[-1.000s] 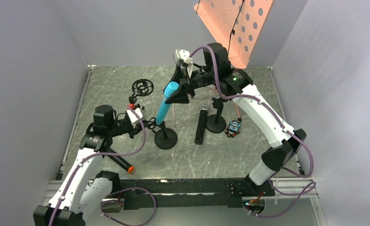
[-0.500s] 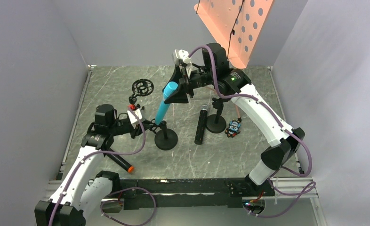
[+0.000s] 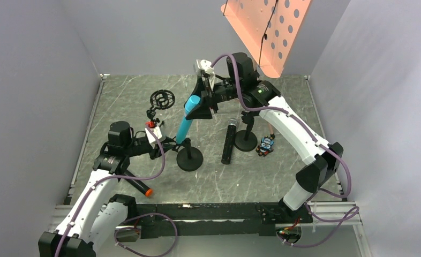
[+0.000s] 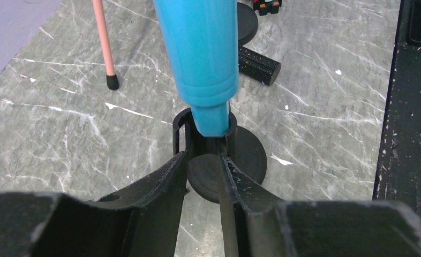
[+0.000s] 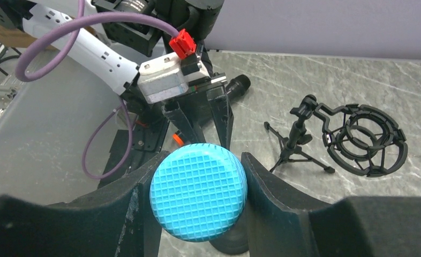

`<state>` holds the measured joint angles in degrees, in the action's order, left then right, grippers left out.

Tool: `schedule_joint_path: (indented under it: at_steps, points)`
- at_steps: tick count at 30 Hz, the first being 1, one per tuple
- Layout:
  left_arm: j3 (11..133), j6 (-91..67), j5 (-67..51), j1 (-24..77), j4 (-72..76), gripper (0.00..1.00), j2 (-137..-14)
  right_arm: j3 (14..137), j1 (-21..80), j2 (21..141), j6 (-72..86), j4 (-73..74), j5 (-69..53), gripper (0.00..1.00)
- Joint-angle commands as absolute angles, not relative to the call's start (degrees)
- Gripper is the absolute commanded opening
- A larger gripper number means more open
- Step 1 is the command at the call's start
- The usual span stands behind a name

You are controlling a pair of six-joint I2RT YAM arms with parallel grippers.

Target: Attach the microphones to the stand

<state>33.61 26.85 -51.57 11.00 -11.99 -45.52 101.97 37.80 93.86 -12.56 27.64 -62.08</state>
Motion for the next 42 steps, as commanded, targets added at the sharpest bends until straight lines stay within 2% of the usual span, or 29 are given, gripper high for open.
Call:
schedule_joint_path:
  at_steps: [1,15,27,29,31,32,33,35,42]
  points:
    - [32.8,26.7,-52.0,11.7,-11.5,0.39,-45.6,100.4,37.9,93.3,-11.2,23.2,-63.5,0.27]
    - [33.0,26.4,-52.2,11.9,-11.6,0.4,-46.5,89.6,39.5,90.0,-17.4,23.2,-61.5,0.27]
    - [33.2,26.1,-51.2,12.0,-12.3,0.42,-46.2,88.4,40.8,90.9,-19.4,25.0,-59.2,0.27]
    - [33.9,25.3,-48.8,11.9,-13.2,0.48,-44.9,87.8,40.8,90.8,-19.7,25.1,-58.8,0.27]
    - [34.4,23.4,-46.7,11.6,-13.9,0.59,-42.5,87.5,40.8,90.9,-19.8,25.1,-58.6,0.27]
    - [34.4,22.2,-46.5,11.2,-14.1,0.67,-41.0,87.5,40.8,91.0,-19.8,25.1,-58.5,0.27]
    - [34.4,20.8,-46.0,10.8,-14.2,0.81,-39.3,87.4,40.8,91.2,-19.9,25.1,-58.3,0.27]
    - [34.2,19.0,-45.1,10.3,-14.8,0.97,-35.8,87.5,40.8,91.6,-20.0,25.3,-58.0,0.27]
    - [35.0,16.9,-40.8,10.2,-18.0,0.99,-28.6,87.7,41.4,93.5,-20.9,26.1,-56.9,0.27]
